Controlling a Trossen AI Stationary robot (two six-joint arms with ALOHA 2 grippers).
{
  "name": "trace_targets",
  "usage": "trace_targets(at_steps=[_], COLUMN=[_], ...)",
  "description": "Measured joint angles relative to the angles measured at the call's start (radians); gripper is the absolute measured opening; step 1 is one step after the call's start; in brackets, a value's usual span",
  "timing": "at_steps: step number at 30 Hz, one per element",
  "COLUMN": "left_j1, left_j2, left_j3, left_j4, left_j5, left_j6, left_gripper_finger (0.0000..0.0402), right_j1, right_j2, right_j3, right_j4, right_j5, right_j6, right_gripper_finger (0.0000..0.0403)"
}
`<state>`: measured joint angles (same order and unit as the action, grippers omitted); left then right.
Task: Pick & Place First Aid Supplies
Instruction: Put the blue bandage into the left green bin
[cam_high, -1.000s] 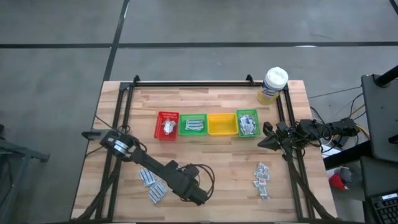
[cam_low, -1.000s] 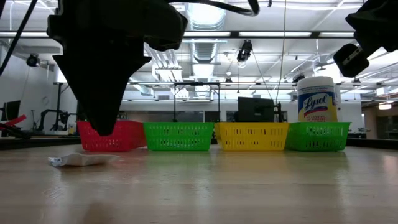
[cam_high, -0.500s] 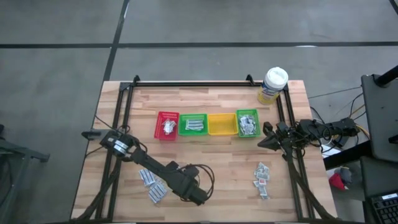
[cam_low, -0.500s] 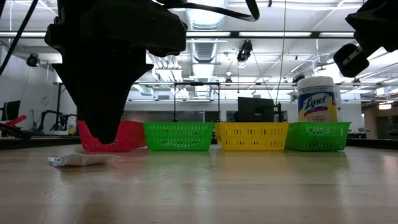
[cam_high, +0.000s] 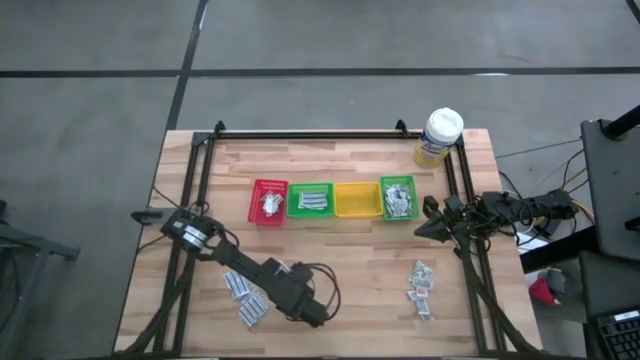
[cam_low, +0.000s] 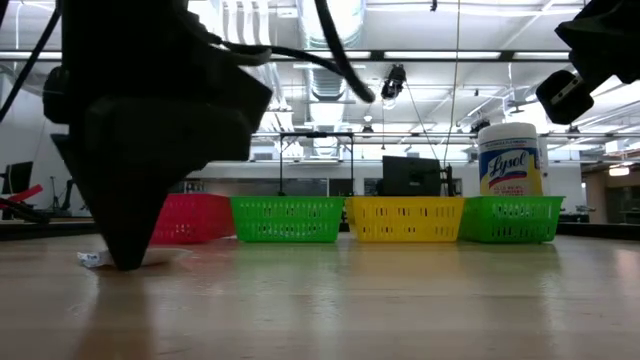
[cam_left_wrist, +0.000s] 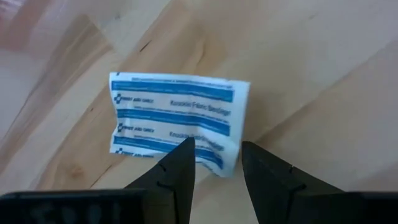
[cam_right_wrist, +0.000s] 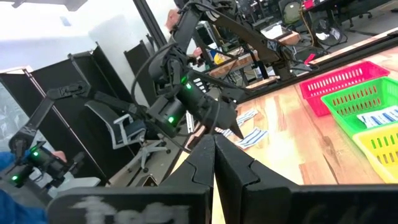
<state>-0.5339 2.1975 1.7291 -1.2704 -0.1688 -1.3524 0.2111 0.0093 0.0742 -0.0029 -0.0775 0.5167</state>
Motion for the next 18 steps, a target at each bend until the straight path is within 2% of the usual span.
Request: trace_targets(at_steps=[18], left_j1=[0.001], left_j2=[-0.001], left_j3=[-0.031], left_j4=[0.014], left_j5=[-0.006], left_j6=[-0.005], left_gripper_finger=[0.0133], right_j1=[0.0], right_j2=[0.0], right_j3=[0.0], right_j4=[0.0], right_j5=[0.001], right_j6=[0.0], right_gripper_finger=[0.0008])
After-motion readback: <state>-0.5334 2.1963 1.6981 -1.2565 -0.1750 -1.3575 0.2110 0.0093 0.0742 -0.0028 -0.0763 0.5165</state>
